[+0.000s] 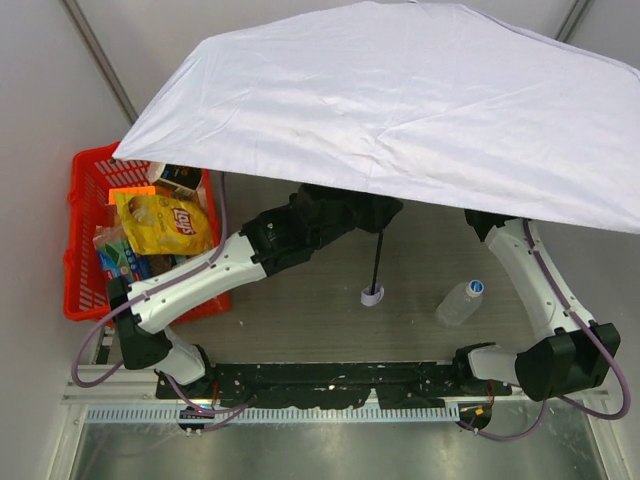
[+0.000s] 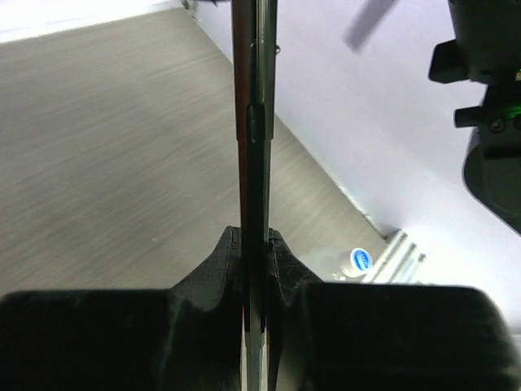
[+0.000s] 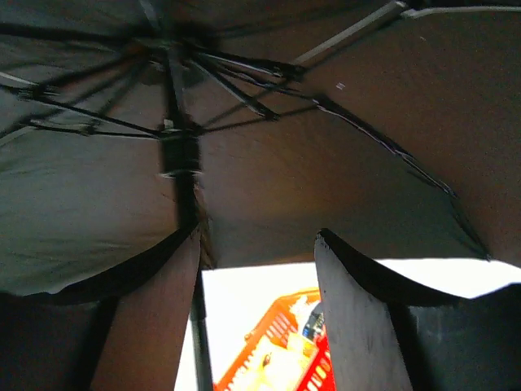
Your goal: Put away the umbrella
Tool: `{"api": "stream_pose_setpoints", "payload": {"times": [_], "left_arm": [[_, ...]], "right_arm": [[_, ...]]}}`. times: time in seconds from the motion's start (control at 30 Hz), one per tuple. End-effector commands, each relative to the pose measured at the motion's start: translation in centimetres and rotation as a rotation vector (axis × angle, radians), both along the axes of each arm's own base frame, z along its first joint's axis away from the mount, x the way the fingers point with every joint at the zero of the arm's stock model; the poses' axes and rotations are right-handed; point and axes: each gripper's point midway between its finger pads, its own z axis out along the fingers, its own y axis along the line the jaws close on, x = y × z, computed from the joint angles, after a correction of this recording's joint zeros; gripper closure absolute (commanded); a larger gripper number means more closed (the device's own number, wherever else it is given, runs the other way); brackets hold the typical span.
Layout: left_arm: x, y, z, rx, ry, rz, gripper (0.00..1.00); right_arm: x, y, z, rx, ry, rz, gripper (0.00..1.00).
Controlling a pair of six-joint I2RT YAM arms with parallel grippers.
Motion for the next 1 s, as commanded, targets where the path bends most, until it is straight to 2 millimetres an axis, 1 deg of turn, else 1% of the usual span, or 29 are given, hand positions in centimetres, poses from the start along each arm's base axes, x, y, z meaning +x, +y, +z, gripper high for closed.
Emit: {"api": "stream_pose_setpoints", "payload": {"times": [0.0, 0.03, 0.1, 0.13, 0.17, 0.23, 0.27, 0.3, 0.33, 0.37, 0.4, 0.43, 0.47, 0.5, 0.53, 0.6, 0.67, 0.77, 0.83, 0.87, 0.9, 0.93, 0.97], "left_arm": [[-1.3, 0.2, 4.5, -0.186, 0.032, -0.101, 1.00], [-1.2, 0.4, 4.4, -0.180, 0.035, -0.093, 1.00], [-0.8, 0.3, 3.7, -0.152, 0.043, -0.079, 1.00], [-0.8, 0.1, 3.4, -0.141, 0.052, -0.079, 1.00], [-0.7, -0.1, 3.1, -0.128, 0.059, -0.080, 1.00], [-0.6, -0.5, 2.6, -0.110, 0.070, -0.082, 1.00], [-0.5, -0.5, 2.6, -0.106, 0.070, -0.085, 1.00], [-0.5, -0.6, 2.5, -0.106, 0.070, -0.085, 1.00], [-0.4, -0.5, 2.4, -0.103, 0.070, -0.076, 1.00], [-0.2, -0.3, 2.4, -0.102, 0.066, -0.064, 1.00], [-0.1, -0.3, 2.4, -0.097, 0.064, -0.056, 1.00], [0.1, -0.3, 2.2, -0.090, 0.061, -0.049, 1.00], [0.2, -0.3, 2.2, -0.087, 0.059, -0.044, 1.00], [0.3, -0.4, 2.1, -0.078, 0.058, -0.040, 1.00], [0.4, -0.5, 2.0, -0.071, 0.057, -0.039, 1.00], [0.8, -0.5, 1.7, -0.055, 0.056, -0.030, 1.00], [0.8, -0.7, 1.4, -0.042, 0.054, -0.029, 1.00], [0.9, -0.5, 1.3, -0.036, 0.049, -0.024, 1.00], [0.9, -0.6, 1.3, -0.035, 0.049, -0.028, 1.00], [0.8, -0.6, 1.4, -0.038, 0.050, -0.032, 1.00], [0.7, -0.7, 1.3, -0.040, 0.053, -0.037, 1.00], [0.6, -0.8, 1.2, -0.042, 0.056, -0.044, 1.00], [0.4, -1.0, 1.3, -0.047, 0.058, -0.055, 1.00]], "right_arm": [[-4.0, -0.4, 5.4, 0.055, -0.209, 0.025, 0.36], [-4.4, -0.5, 5.6, 0.056, -0.216, 0.015, 0.36], [-3.9, -0.9, 5.3, 0.053, -0.189, -0.016, 0.32], [-3.9, -0.8, 5.6, 0.034, -0.206, -0.026, 0.31], [-3.4, -0.4, 5.2, 0.015, -0.176, -0.020, 0.31], [-3.5, 0.0, 5.5, 0.000, -0.188, -0.017, 0.31], [-3.2, -0.1, 5.8, -0.006, -0.182, -0.048, 0.30], [-2.2, 0.2, 4.8, -0.040, -0.122, -0.064, 0.30], [-1.6, -0.1, 5.3, -0.069, -0.109, -0.111, 0.30], [-0.3, -0.2, 3.6, -0.093, -0.006, -0.133, 0.30], [0.3, -0.7, 3.7, -0.090, 0.022, -0.171, 0.30], [1.1, -0.8, 2.3, -0.120, 0.094, -0.188, 0.30], [1.4, -1.3, 2.2, -0.127, 0.116, -0.222, 0.30], [1.8, -1.4, 0.9, -0.145, 0.169, -0.231, 0.29], [1.7, -1.8, 0.5, -0.149, 0.181, -0.252, 0.28], [2.0, -2.5, -1.3, -0.171, 0.244, -0.295, 0.27], [2.6, -3.8, -3.3, -0.194, 0.331, -0.369, 0.27], [3.2, -4.5, -3.9, -0.226, 0.350, -0.417, 0.27], [3.8, -4.6, -3.9, -0.225, 0.346, -0.423, 0.27], [4.0, -4.9, -3.4, -0.209, 0.333, -0.427, 0.27], [4.5, -4.4, -3.8, -0.199, 0.339, -0.398, 0.27], [4.9, -4.9, -3.2, -0.175, 0.319, -0.393, 0.28], [5.2, -3.8, -3.4, -0.160, 0.326, -0.316, 0.29]]}}
